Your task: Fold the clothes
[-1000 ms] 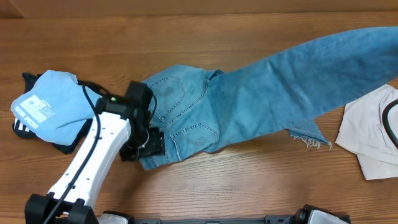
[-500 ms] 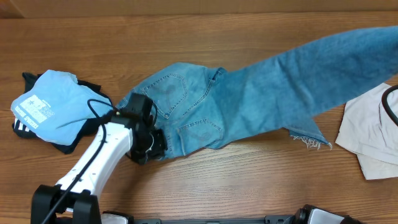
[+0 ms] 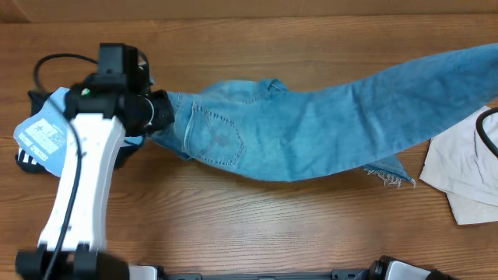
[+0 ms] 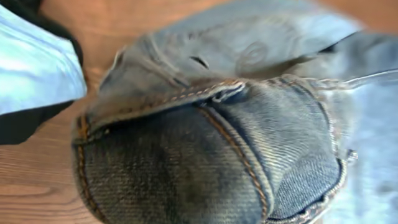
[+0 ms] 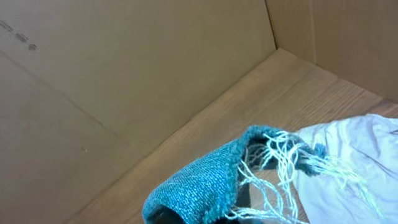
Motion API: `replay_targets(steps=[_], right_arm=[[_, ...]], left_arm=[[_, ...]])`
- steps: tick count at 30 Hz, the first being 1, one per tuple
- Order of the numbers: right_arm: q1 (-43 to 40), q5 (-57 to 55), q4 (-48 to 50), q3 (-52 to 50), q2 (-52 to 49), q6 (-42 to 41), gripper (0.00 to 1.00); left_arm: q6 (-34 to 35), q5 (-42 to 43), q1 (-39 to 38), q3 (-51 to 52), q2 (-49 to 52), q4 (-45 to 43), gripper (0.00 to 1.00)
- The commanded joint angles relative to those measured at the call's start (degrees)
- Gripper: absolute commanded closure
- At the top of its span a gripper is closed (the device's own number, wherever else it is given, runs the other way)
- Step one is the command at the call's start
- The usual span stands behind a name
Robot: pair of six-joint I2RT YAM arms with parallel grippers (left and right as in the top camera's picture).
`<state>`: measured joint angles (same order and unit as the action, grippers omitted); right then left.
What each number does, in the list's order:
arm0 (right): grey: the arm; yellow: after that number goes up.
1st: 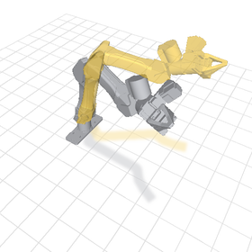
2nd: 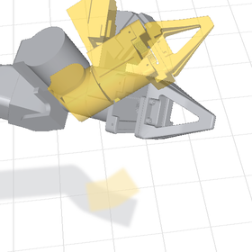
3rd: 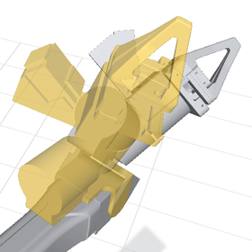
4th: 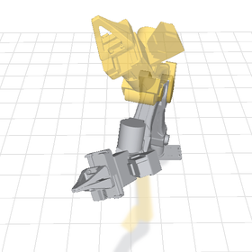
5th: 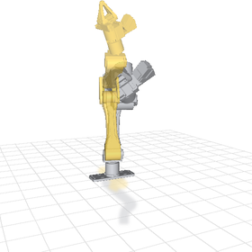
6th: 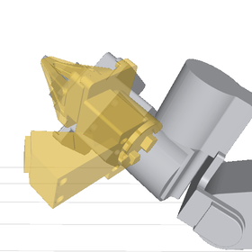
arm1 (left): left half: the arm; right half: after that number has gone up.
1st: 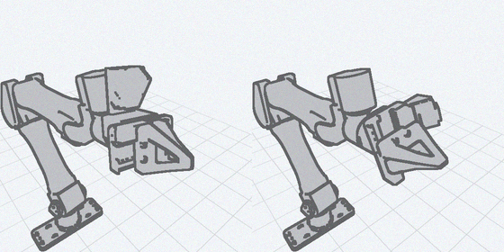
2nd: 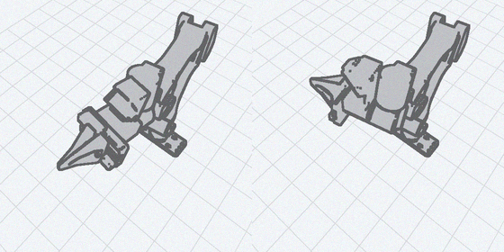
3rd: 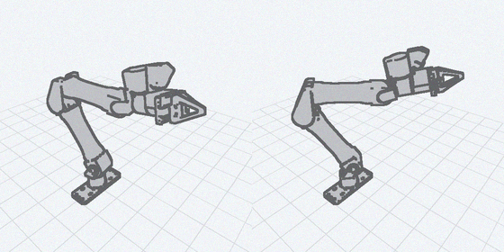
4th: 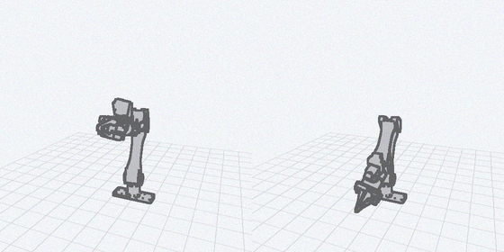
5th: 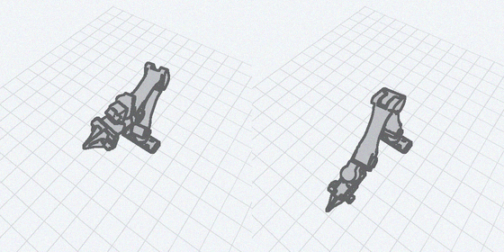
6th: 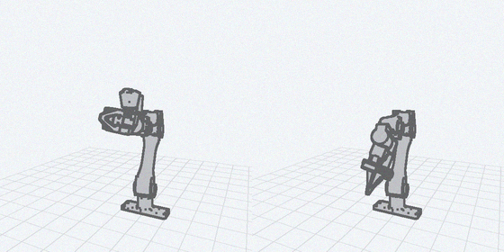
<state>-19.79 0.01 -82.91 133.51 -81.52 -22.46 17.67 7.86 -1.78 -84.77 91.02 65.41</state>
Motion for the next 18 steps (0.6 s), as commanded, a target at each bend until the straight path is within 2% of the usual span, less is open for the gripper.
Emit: replay_targets(steps=[1, 2, 4, 5, 10, 12, 15, 18], right_arm=[[-0.26, 0.04, -0.11, 1.18, -0.96, -0.28, 0.96], [-0.26, 0.04, -0.22, 1.18, -1.25, -0.22, 0.96], [-0.26, 0.04, -0.42, 1.18, -1.70, -0.09, 0.96], [-0.26, 0.04, -0.39, 1.18, -1.92, -0.09, 0.96], [-0.26, 0.07, -0.42, 1.18, -3.19, -0.09, 0.96], [-0.26, 0.07, -0.42, 1.18, -3.43, -0.11, 0.96], [-0.26, 0.07, -0.42, 1.18, -3.48, -0.11, 0.96], [-0.26, 0.07, -0.42, 1.18, -3.48, -0.09, 0.96]], left_arm=[[-3.08, -4.46, -0.11, -0.11, 6.78, 2.25, 0.91], [-3.58, -5.01, -0.11, -0.11, 8.35, 3.17, 0.85], [-4.79, -6.25, -0.11, -0.11, 10.99, 5.07, 0.66], [-5.57, -6.45, -0.11, -0.11, 11.80, 5.62, 0.62], [-10.08, -6.40, -0.11, -0.11, 13.75, 3.82, 0.55], [-10.49, -6.08, -0.11, -0.11, 13.88, 2.36, 0.44], [-12.59, -2.27, -0.13, 0.13, 13.97, 2.89, 0.37], [-12.50, -2.01, -0.11, 3.28, 13.97, 5.53, 0.35]])
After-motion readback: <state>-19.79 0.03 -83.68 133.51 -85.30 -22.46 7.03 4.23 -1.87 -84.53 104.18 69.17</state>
